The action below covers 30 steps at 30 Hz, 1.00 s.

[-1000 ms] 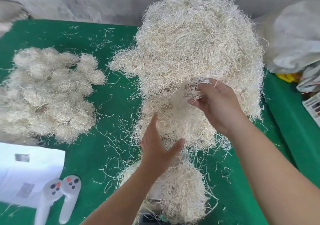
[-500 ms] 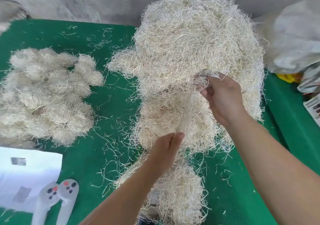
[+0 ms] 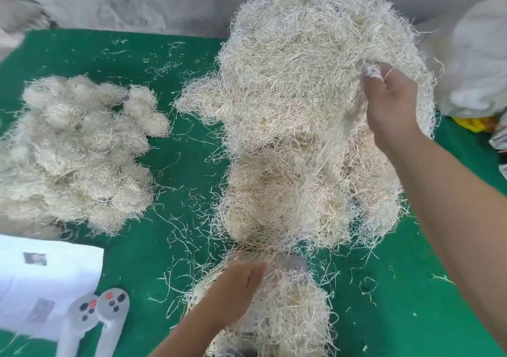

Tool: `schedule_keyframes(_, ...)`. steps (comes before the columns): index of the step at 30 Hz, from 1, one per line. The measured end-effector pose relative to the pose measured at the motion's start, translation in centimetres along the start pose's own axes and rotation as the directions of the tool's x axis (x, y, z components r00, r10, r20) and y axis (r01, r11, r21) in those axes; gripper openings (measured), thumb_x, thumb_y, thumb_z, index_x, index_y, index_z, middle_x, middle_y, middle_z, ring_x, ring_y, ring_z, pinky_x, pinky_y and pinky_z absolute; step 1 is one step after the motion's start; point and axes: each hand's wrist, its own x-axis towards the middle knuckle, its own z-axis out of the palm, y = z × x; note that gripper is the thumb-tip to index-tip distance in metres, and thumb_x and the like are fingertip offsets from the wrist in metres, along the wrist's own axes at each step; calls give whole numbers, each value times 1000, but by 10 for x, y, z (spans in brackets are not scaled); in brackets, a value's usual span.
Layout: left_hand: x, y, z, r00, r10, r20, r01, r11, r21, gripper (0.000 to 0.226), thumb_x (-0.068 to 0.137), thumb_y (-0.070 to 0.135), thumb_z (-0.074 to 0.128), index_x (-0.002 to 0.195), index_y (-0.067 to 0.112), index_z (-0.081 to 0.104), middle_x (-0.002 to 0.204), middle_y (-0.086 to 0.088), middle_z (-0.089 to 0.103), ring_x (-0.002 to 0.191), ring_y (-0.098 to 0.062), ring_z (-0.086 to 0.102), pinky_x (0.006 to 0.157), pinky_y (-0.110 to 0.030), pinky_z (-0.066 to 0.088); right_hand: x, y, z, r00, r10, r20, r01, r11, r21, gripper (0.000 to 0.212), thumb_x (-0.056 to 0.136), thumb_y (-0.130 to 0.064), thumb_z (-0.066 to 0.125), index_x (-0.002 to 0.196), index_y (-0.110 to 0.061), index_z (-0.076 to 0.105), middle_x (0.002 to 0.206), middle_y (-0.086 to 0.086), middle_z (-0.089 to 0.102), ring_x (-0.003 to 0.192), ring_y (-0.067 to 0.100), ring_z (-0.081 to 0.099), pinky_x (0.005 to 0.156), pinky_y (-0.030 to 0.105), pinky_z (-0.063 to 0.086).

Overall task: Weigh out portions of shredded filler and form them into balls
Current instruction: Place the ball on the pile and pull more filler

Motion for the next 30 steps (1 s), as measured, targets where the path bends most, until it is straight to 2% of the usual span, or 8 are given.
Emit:
schedule_keyframes(2, -6, -2, 0, 996, -77, -49, 73, 993, -93, 58, 98, 69, 27, 68, 22, 44, 47, 13, 44, 41, -3, 33, 47, -15, 38, 6, -1, 4, 995, -11, 97, 20, 995, -94, 42, 107, -30, 51, 148, -20, 56, 76, 6, 63, 48, -2, 42, 45, 18, 36)
schedule_keyframes(4, -8, 1, 0, 985, -135, -103, 120, 983, -136, 57, 96, 70, 28, 70, 22, 47, 46, 14, 44, 42, -3, 34, 46, -18, 39, 4, 3, 13, 935, 64, 348, 25, 969, -244, 48, 108, -37, 52, 153, -23, 47, 126, 15, 68, 90, 11, 67, 77, 29, 56)
schedule_keyframes(9, -7, 27, -6, 981, -2, -196, 41, 980, 194, 51, 105, 65, 26, 81, 29, 53, 71, 9, 56, 57, -1, 44, 57, -18, 50, -7, 17, 21, 629, 411, 659, 212, 726, -655, 65, 103, -44, 61, 158, -22, 37, 167, 8, 32, 147, 32, 39, 120, 48, 30)
schedule_keyframes(15, -15, 27, -11, 955, -104, -279, 218, 883, 416, 48, 96, 68, 35, 139, 47, 31, 140, 22, 30, 135, -6, 30, 123, -44, 19, -2, 3, -20, 891, 252, 377, 220, 485, -846, 53, 104, -47, 55, 151, -25, 45, 145, 11, 59, 127, 36, 58, 105, 50, 47)
schedule_keyframes(19, -30, 11, -15, 941, -288, -179, 336, 864, 376, 77, 89, 84, 15, 156, 53, -8, 164, 15, 1, 157, -22, 11, 124, -59, 3, -71, 0, -53, 929, 155, 337, 143, 690, -710, 47, 100, -58, 54, 136, -28, 53, 98, -3, 70, 74, 14, 68, 66, 29, 52)
schedule_keyframes(23, -39, 15, 1, 973, -228, -41, 231, 939, 256, 83, 89, 81, 8, 161, 42, -3, 169, 17, 0, 150, -4, -3, 123, -37, -5, -218, 27, -55, 538, 482, 691, 127, 765, -632, 76, 76, -92, 53, 141, -72, 21, 144, -22, 46, 119, -1, 60, 103, 38, 52)
schedule_keyframes(26, -39, 22, 13, 990, -139, 22, 133, 975, 176, 84, 90, 80, 3, 163, 39, 3, 168, 20, 0, 148, 1, -8, 123, -32, -7, -291, 68, -39, 344, 557, 756, 31, 798, -602, 101, 84, -67, 70, 156, -63, -2, 171, -18, 7, 157, 12, 18, 127, 41, 20)
schedule_keyframes(30, -37, 40, 23, 997, 52, 50, -47, 995, -86, 59, 104, 67, 17, 157, 43, 17, 164, 19, 22, 154, -5, 18, 126, -32, 17, -309, 82, -8, 553, 490, 674, -171, 858, -485, 74, 97, -7, 65, 159, -32, 33, 154, -9, 43, 110, 6, 65, 92, 20, 56)
